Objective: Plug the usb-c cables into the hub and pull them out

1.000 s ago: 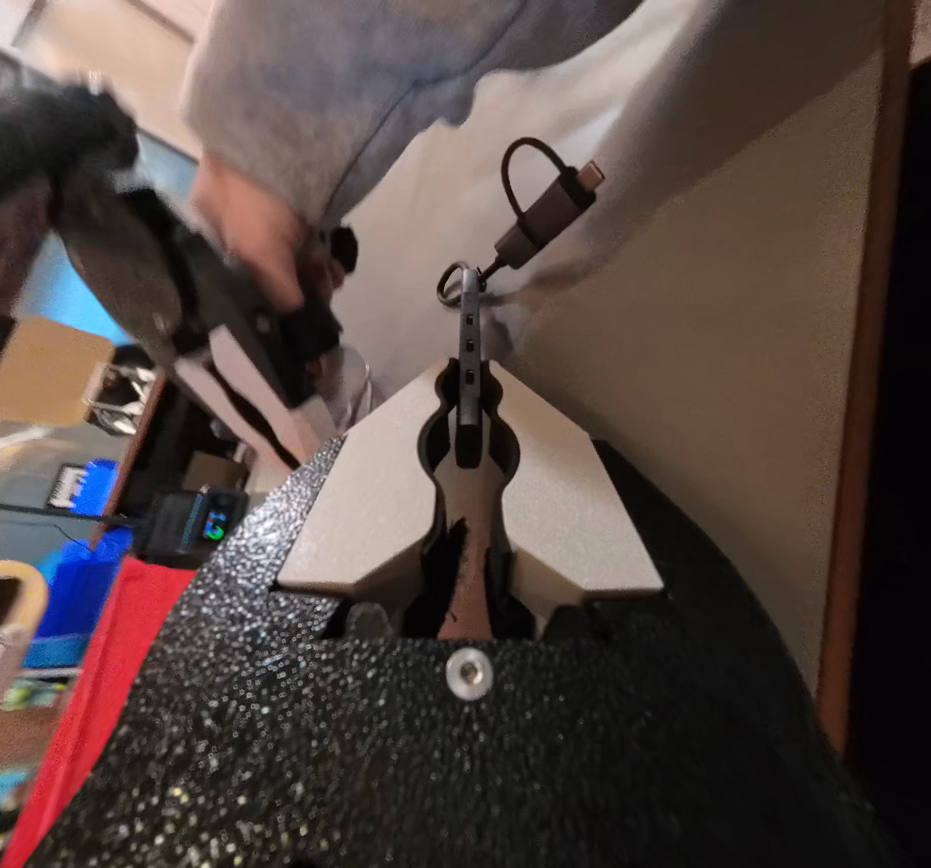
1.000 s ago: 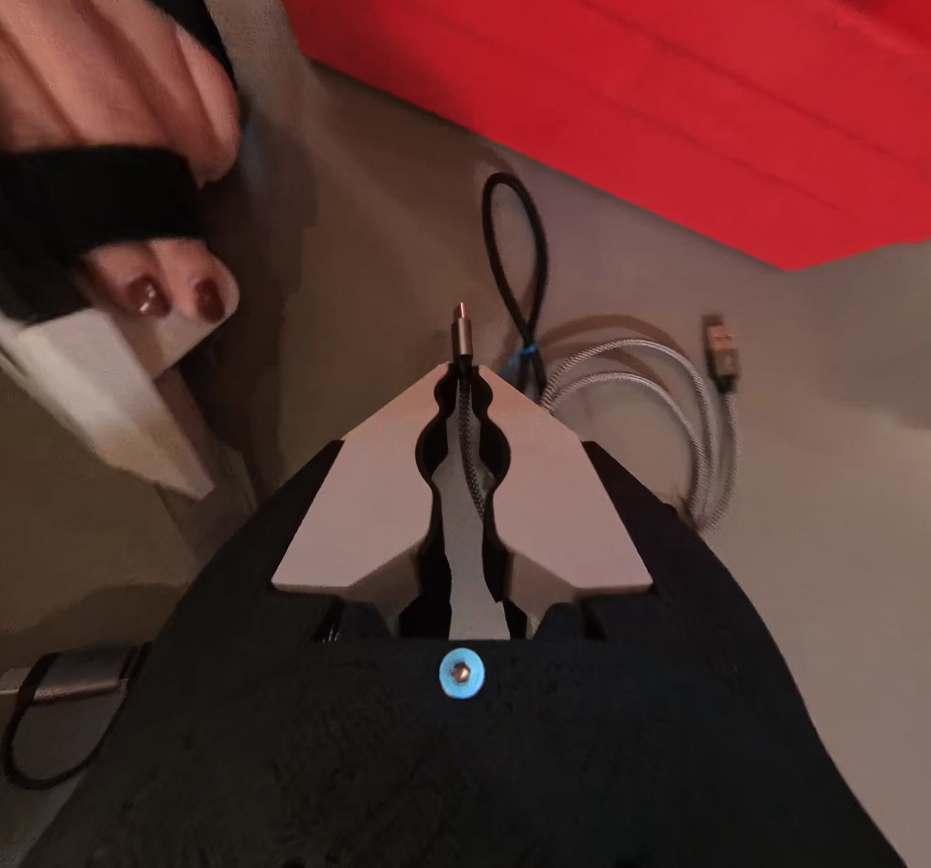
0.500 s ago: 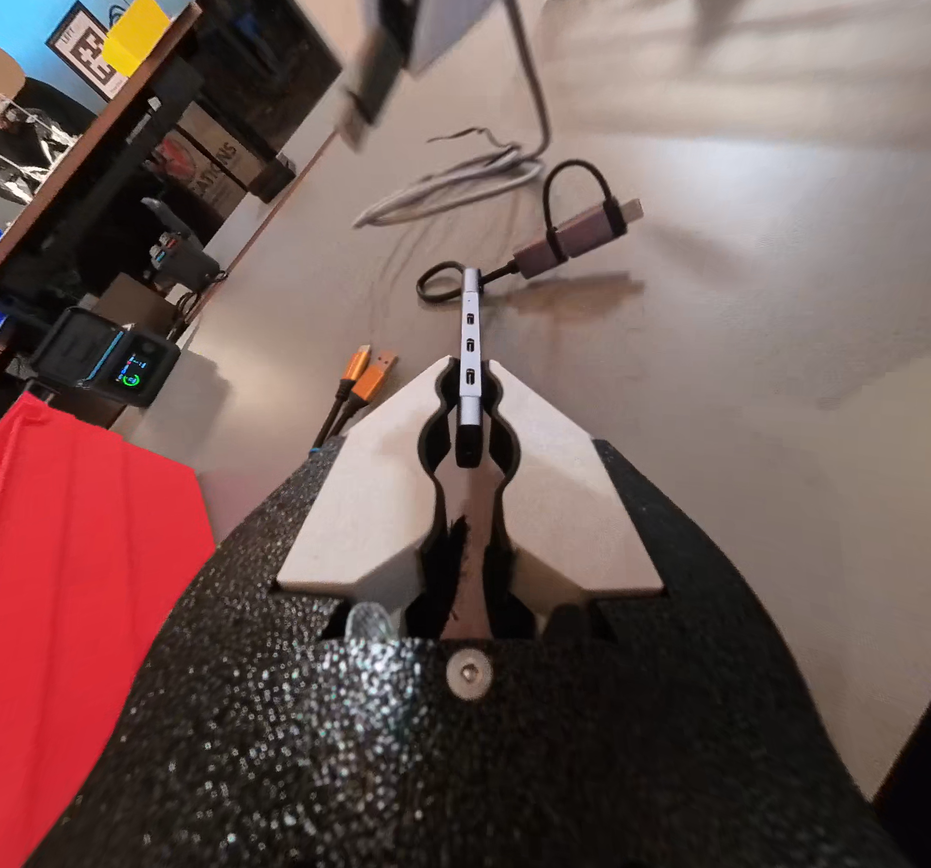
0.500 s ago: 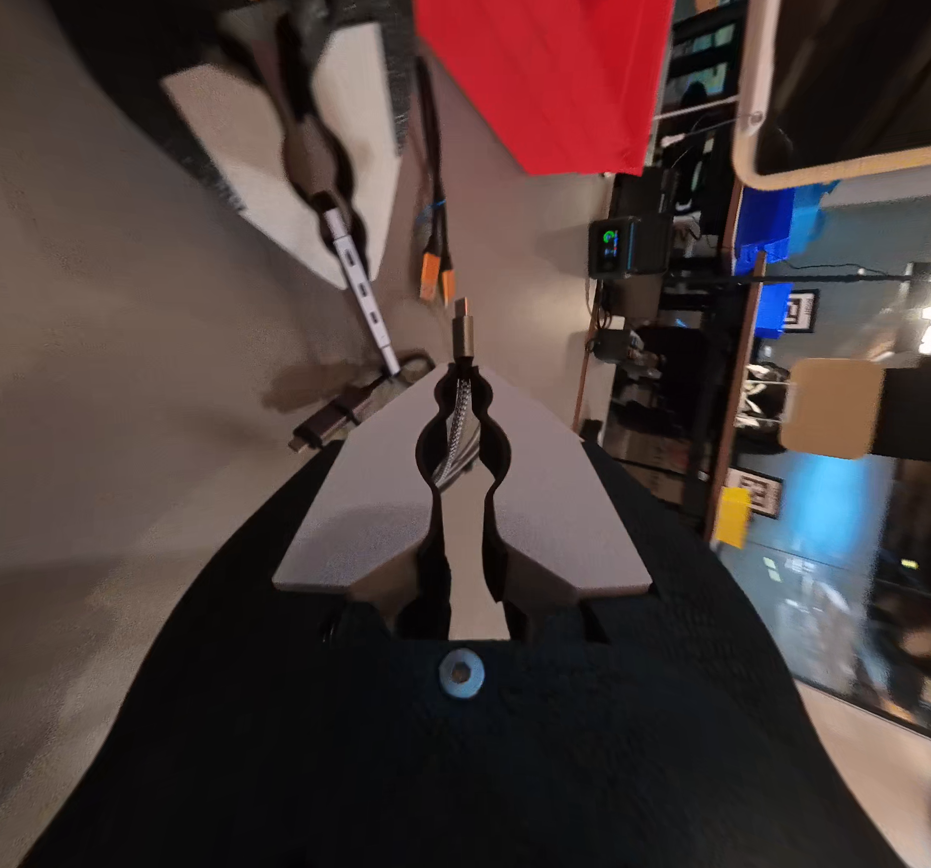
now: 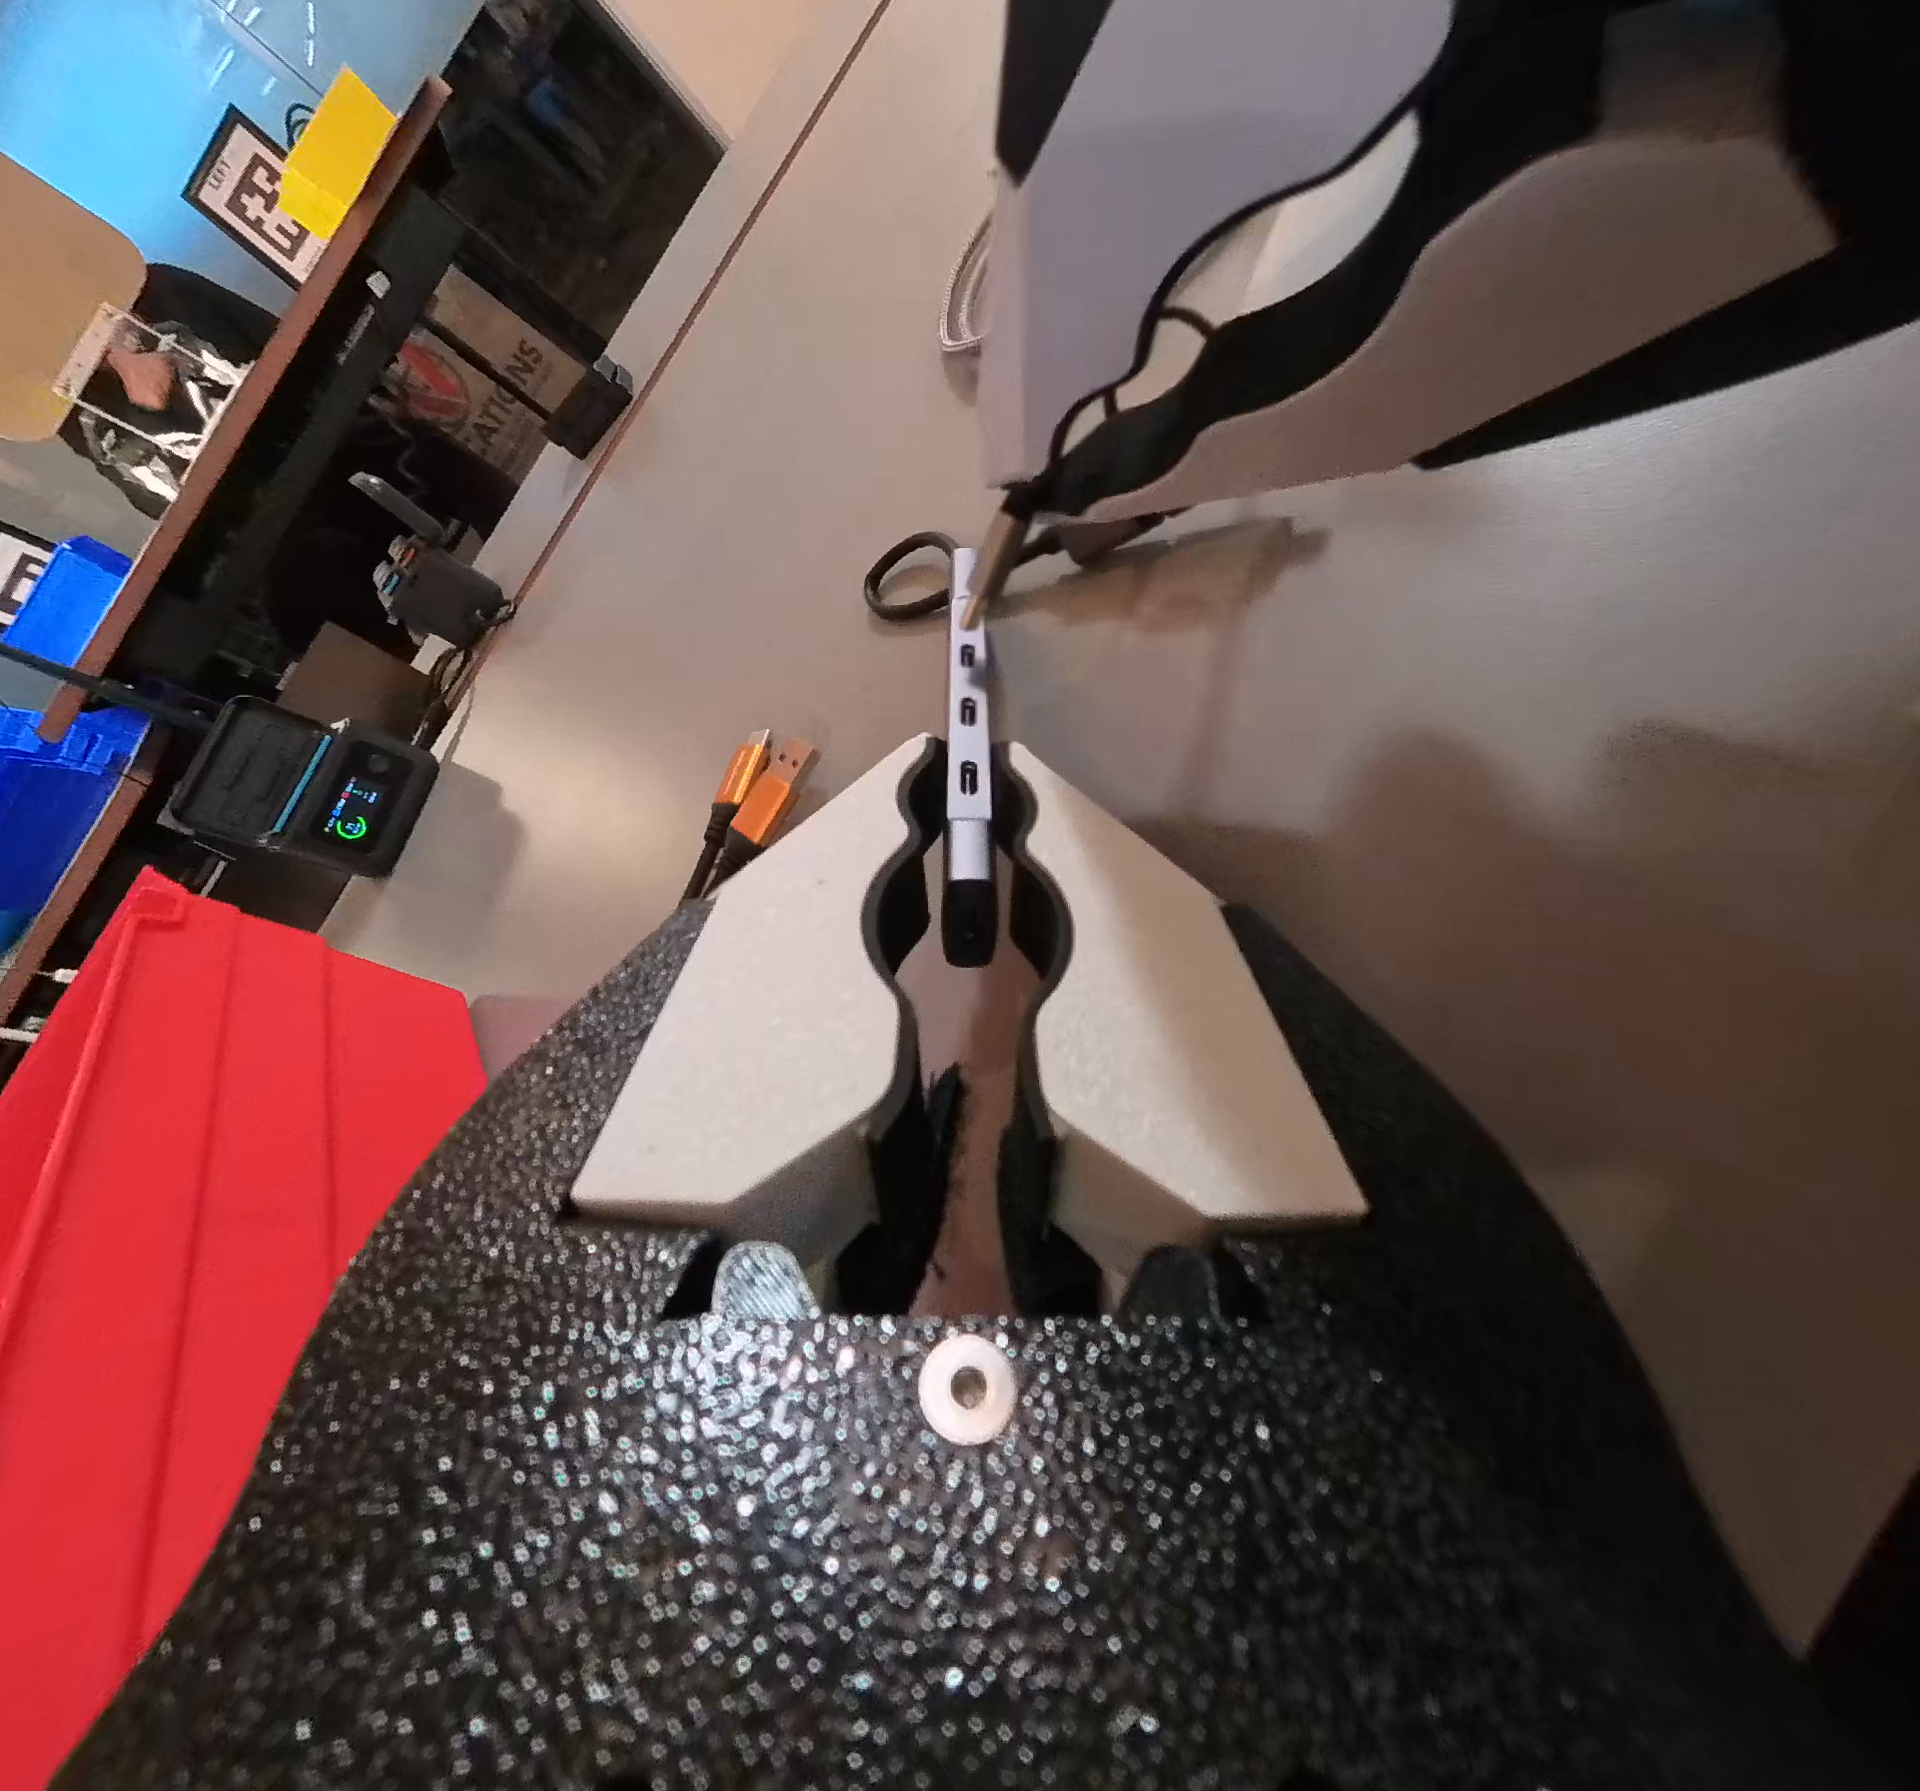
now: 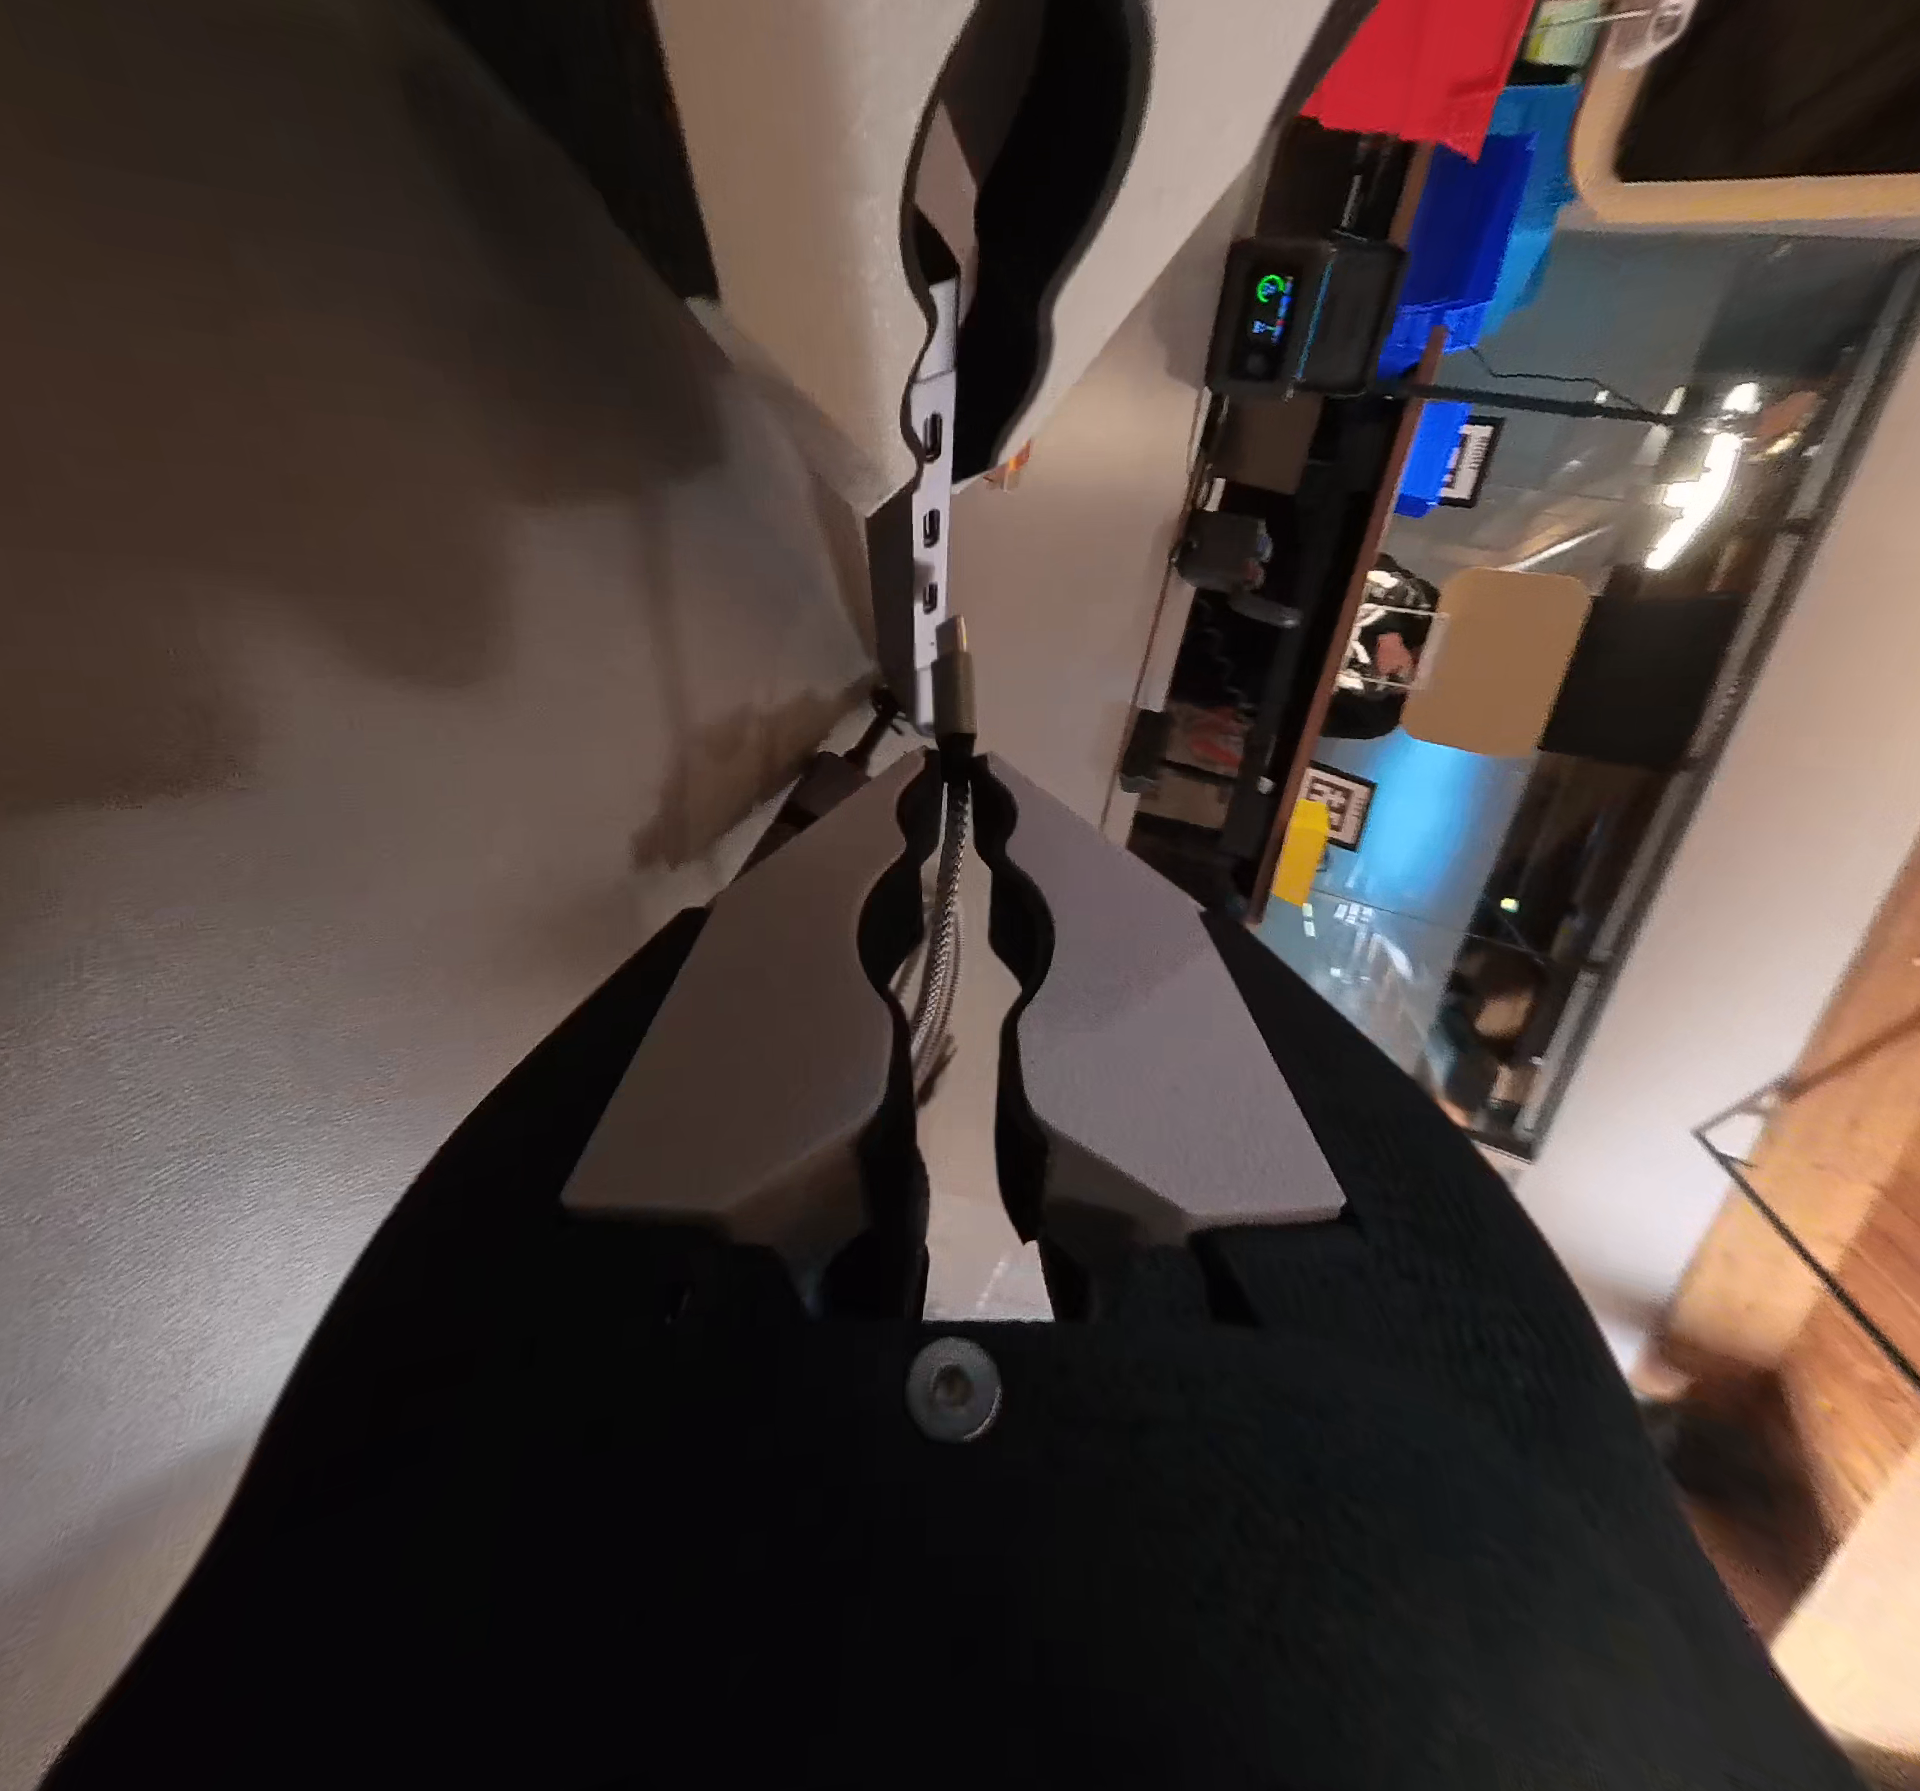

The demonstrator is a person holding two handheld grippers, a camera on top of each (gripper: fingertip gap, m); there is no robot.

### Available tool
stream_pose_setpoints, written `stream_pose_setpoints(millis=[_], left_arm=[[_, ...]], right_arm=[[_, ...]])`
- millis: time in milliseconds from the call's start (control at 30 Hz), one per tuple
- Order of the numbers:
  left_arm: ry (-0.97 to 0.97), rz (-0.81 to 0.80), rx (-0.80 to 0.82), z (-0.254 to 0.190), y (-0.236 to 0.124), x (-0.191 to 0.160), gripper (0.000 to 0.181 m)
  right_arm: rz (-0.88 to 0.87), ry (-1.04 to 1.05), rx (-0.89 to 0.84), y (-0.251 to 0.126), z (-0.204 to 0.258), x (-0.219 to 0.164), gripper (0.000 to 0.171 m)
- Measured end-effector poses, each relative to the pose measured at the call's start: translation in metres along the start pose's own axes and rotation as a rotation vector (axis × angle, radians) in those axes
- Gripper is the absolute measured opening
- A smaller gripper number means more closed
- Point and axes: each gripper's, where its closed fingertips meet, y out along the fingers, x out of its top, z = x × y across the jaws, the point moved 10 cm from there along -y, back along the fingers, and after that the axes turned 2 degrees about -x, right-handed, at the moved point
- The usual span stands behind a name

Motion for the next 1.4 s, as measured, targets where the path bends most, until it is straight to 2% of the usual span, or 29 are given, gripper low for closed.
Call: stream_pose_setpoints(millis=[600,733,867,1133,1267,1400], left_arm=[[0.016,0.023,-0.008,-0.002,0.000,0.004,0.007],[0.126,0.079,0.027,-0.007,-0.002,0.012,0.007],[0.156,0.110,0.023,-0.008,-0.004,0.017,0.007],[0.292,0.175,0.043,-0.015,-0.004,0.025,0.008],[0.243,0.153,0.019,-0.012,-0.005,0.024,0.007],[0.248,0.200,0.027,-0.011,-0.003,0.020,0.007]], right_arm=[[0.048,-0.294,-0.126,0.002,0.013,0.004,0.003],[0.032,-0.368,-0.176,-0.001,0.016,0.004,0.003],[0.007,-0.437,-0.216,-0.004,0.020,0.001,0.002],[-0.067,-0.435,-0.217,-0.015,0.019,0.011,0.003],[-0.090,-0.390,-0.191,-0.014,0.016,0.004,0.003],[-0.040,-0.397,-0.155,-0.012,0.015,-0.005,0.003]])
